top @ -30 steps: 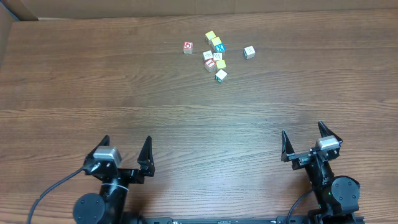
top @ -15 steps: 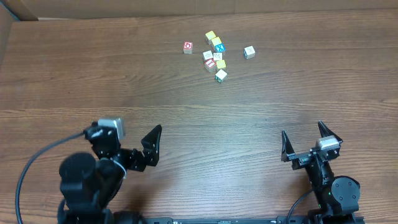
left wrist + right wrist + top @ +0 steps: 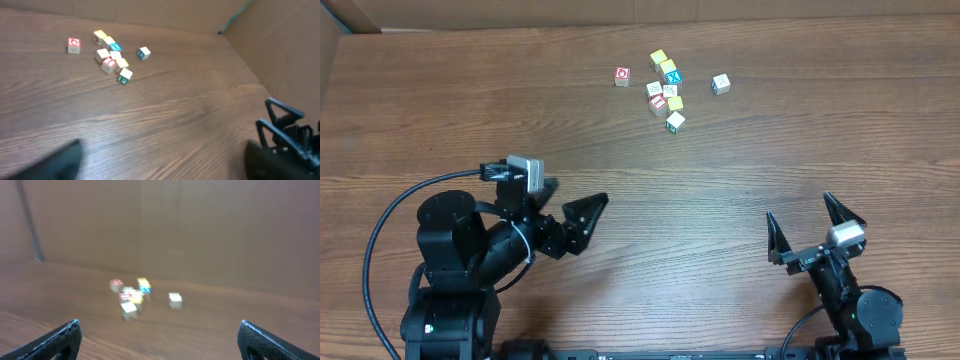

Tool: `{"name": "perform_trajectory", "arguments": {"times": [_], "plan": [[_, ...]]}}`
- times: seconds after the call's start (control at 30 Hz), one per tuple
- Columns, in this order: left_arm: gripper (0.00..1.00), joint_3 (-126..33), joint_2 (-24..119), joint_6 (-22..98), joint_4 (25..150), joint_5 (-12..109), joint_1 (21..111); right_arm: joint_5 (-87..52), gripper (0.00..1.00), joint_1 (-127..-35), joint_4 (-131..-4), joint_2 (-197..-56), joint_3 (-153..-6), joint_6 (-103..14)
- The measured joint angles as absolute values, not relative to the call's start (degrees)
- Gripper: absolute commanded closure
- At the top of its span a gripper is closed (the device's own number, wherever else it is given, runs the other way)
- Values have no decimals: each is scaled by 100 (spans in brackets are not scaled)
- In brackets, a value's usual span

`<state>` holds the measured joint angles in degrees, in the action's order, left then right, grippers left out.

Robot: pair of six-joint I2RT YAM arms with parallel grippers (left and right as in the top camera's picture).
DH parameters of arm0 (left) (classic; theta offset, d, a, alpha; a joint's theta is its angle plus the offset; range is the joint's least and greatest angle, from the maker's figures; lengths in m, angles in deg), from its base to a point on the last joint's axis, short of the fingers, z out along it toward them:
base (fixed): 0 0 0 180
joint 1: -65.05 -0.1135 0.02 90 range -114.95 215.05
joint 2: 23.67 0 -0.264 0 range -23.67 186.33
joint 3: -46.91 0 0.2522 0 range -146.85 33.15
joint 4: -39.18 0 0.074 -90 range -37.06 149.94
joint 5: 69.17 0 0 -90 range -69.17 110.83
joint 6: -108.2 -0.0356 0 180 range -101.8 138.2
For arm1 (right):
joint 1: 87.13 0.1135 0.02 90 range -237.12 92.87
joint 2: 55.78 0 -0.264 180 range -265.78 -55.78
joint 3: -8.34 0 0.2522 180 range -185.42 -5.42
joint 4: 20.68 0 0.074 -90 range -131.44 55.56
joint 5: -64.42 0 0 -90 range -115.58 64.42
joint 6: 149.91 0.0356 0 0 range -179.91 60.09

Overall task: Flip 5 blocks
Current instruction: 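Raise both arms and move the right gripper over the block cluster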

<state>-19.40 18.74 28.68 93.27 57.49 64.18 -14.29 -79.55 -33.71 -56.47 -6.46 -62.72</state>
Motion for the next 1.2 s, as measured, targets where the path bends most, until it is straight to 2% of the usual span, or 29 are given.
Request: {"name": "perform_trajectory", "arguments": {"times": [0.03,0.07,0.1,0.3,0.53,0.77,1.0,1.03,1.07,1.1,1.13,1.2], "plan": [[62,-1940,1876,2877,9327,5775,6418,-1329,0,-7955,-3282,-5645,-646,-6189],[93,-1940,1876,2877,9327,5797,6418,-1239,0,-7953,-3244,-5647,-646,-6090],[96,-1940,1876,2875,9325,5812,6418,-1165,0,-7955,-3277,-5645,-646,-5948],[96,-1940,1876,2984,9367,5732,6418,-988,0,-7955,-3992,-5649,-825,-5542],[96,-1940,1876,3417,9627,4945,6418,-929,0,-7955,-5246,-6181,-2405,-5310],[96,-2150,2104,3804,9810,4612,6418,-889,0,-7955,-6427,-7872,-4619,-5244],[96,-3739,3505,3764,11450,4508,6418,-686,0,-7960,-8459,-10119,-7297,-5255],[92,-4095,3797,3662,11788,4494,6418,-662,0,-7960,-8908,-10504,-7769,-5260],[82,-4428,4051,3555,12114,4490,6418,-642,0,-7960,-9253,-10893,-8213,-5255],[67,-4806,4337,3421,12398,4481,6418,-636,0,-7960,-9563,-11238,-8593,-5260],[59,-5142,4586,3284,12654,4473,6418,-632,0,-7960,-9924,-11573,-8958,-5260],[55,-5711,5008,3010,13019,4457,6418,-632,0,-7960,-10551,-12371,-9738,-5260]]}}
